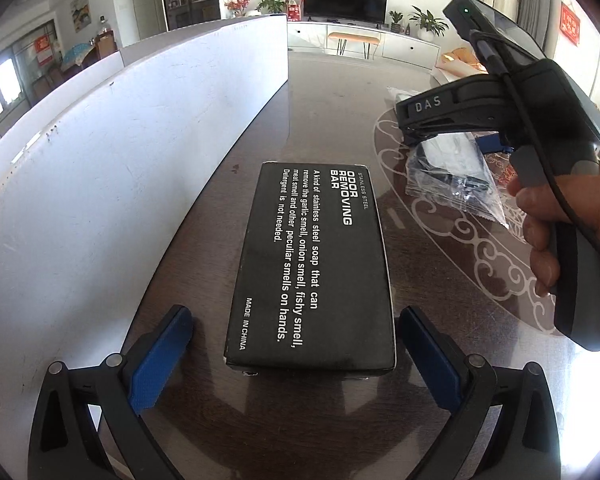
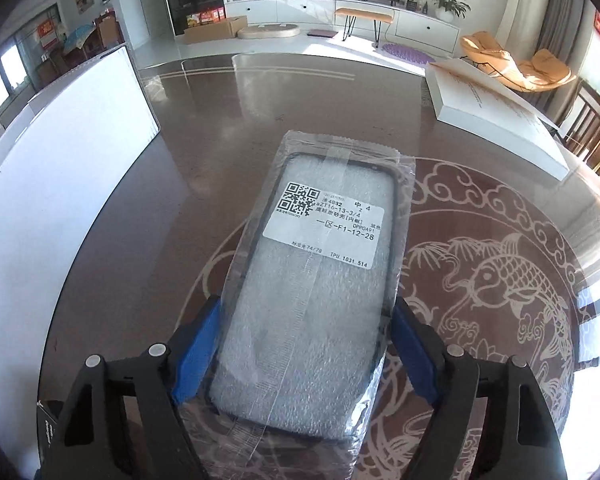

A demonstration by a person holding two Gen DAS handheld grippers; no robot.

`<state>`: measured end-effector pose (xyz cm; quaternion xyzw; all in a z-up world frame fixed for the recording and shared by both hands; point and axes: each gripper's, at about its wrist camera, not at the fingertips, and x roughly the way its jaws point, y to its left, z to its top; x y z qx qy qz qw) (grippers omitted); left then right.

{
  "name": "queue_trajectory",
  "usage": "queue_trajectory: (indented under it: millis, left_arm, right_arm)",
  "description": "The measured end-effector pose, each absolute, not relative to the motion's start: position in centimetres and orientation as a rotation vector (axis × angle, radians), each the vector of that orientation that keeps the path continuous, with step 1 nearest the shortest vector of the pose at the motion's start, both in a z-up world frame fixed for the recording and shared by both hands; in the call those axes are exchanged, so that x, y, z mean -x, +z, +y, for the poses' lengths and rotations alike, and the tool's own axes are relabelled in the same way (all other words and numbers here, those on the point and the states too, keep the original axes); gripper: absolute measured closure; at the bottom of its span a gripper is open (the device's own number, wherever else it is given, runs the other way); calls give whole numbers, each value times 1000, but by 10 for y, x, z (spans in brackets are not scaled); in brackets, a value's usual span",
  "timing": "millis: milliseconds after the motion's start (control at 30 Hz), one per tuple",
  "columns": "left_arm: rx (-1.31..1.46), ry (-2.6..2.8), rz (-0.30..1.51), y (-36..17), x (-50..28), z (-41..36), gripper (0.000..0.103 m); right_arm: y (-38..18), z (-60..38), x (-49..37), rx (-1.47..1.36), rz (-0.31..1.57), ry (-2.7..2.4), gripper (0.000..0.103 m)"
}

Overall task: Organize objects
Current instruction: 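Grasp the clear bagged phone case with the right gripper while the left gripper holds the soap box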

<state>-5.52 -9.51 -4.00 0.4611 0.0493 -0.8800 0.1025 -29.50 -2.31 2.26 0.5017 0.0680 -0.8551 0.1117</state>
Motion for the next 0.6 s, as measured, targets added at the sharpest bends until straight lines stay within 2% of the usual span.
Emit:
queue_trajectory:
  millis: [200, 600]
  left_arm:
    - [-1361, -2598, 146, -40, 56, -95, 0]
    - [-1360, -2598, 146, -40, 56, -96, 0]
  right_arm:
    - [23, 46, 251, -1418, 216, -2508, 24]
    - [19, 189, 98, -1285, 207, -2565, 22]
